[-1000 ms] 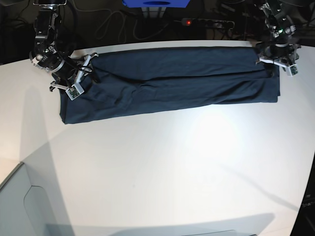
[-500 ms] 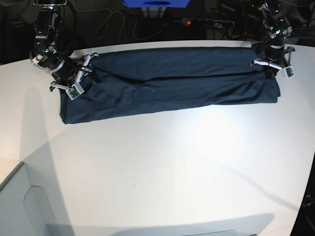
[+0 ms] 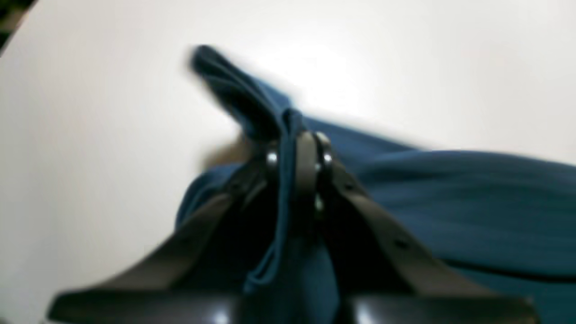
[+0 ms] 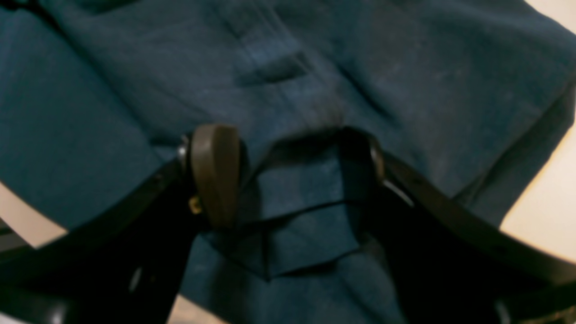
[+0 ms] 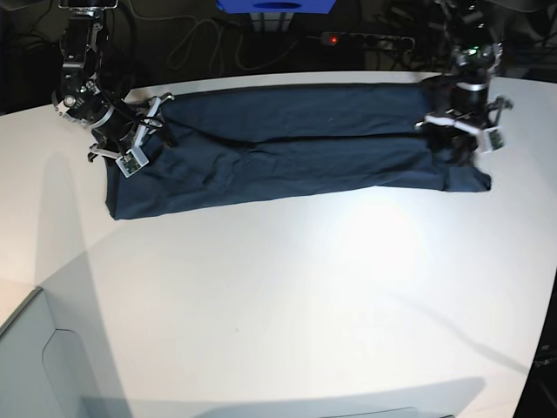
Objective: Fold the T-shirt properly
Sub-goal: 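Lift the strip end with the left gripper and fold it toward the middle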
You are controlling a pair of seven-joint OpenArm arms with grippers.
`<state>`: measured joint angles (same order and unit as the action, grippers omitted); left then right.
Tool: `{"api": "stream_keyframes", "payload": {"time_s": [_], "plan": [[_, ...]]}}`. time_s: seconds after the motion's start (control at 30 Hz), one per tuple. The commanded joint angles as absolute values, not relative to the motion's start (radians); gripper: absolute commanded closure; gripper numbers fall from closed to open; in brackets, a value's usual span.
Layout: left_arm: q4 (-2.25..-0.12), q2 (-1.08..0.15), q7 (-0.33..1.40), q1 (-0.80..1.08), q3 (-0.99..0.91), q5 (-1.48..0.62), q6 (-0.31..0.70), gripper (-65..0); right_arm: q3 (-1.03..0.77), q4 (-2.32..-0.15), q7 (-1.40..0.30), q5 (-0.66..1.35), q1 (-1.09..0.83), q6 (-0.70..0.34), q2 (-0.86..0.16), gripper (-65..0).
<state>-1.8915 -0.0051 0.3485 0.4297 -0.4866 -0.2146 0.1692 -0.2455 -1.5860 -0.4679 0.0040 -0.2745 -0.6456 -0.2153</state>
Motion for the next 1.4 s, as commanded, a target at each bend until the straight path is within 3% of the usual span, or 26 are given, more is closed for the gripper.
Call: {"api": "stream_keyframes", "payload": {"time_s": [0.0, 0.33, 0.6, 1.37], "plan": [[-1.933, 0.001, 0.328, 0.438, -0.450, -0.203, 0.157, 0.0, -0.248, -1.596, -0.473, 0.004, -0.272, -0.650, -0.220, -33.5], [-1.946, 0.050, 0.321, 0.476, -0.048, -0.021, 0.157, 0.0, -0.248, -1.598, -0.473, 0.004, -0.271, -0.650, -0.223, -33.5], [-1.899, 0.048, 0.321, 0.452, 0.148, 0.042, 0.150, 0.0, -0.248, -1.598, -0.473, 0.004, -0.271, -0.650, -0.225, -33.5], [-1.810, 0.050, 0.321, 0.406, 0.271, 0.076, 0.148, 0.0, -0.248, -1.598, -0.476, 0.004, -0.251, -0.650, -0.220, -33.5]]}}
